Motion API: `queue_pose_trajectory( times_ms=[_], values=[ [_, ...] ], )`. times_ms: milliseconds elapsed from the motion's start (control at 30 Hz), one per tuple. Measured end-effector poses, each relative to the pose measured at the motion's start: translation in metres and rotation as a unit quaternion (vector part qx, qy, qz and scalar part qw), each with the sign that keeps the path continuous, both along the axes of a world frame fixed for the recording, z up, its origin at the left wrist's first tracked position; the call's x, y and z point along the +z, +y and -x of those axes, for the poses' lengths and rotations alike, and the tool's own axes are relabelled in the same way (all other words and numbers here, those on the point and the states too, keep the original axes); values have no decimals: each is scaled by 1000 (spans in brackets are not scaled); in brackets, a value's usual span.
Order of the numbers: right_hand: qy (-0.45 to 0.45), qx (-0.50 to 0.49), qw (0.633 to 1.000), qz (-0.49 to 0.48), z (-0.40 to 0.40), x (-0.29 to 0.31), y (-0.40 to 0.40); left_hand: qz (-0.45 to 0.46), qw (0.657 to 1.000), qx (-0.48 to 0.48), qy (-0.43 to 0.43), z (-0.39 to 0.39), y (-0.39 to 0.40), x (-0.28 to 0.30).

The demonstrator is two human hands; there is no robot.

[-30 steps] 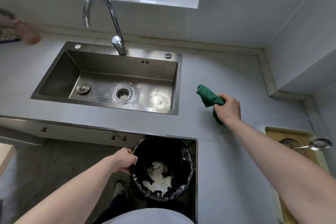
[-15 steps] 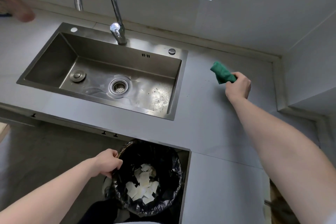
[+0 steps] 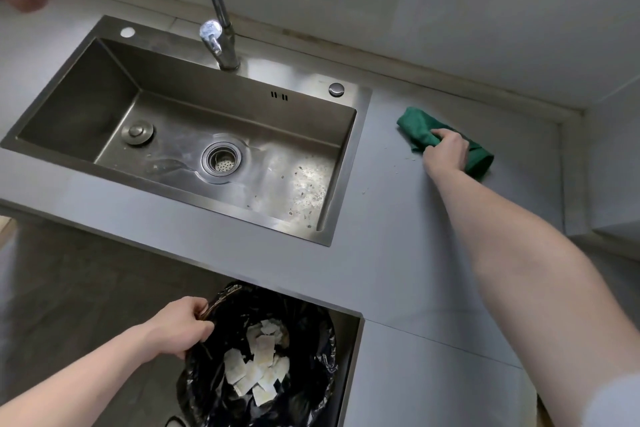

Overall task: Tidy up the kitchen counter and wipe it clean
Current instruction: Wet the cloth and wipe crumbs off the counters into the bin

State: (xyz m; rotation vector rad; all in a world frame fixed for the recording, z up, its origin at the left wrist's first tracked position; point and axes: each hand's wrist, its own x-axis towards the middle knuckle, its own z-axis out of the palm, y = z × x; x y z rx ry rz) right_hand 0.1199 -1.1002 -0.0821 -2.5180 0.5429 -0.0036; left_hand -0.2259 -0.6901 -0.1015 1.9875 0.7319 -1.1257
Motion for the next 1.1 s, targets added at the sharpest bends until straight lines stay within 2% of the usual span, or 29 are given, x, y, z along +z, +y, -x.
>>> queue_pose_trajectory(
  times_ms=[133, 300, 633, 1100],
  values=[
    [46, 29, 998, 38, -3, -7, 10, -5, 1000, -3, 1, -2, -7, -1],
    [75, 120, 986, 86, 14, -9, 15, -9, 1000, -20, 4, -6, -18, 0],
    [87, 252, 960, 83, 90, -16, 55, -29, 999, -39, -11, 1, -24, 14],
    [93, 289, 950, 78, 233, 3, 103, -43, 995, -83, -26, 12, -23, 18]
  ],
)
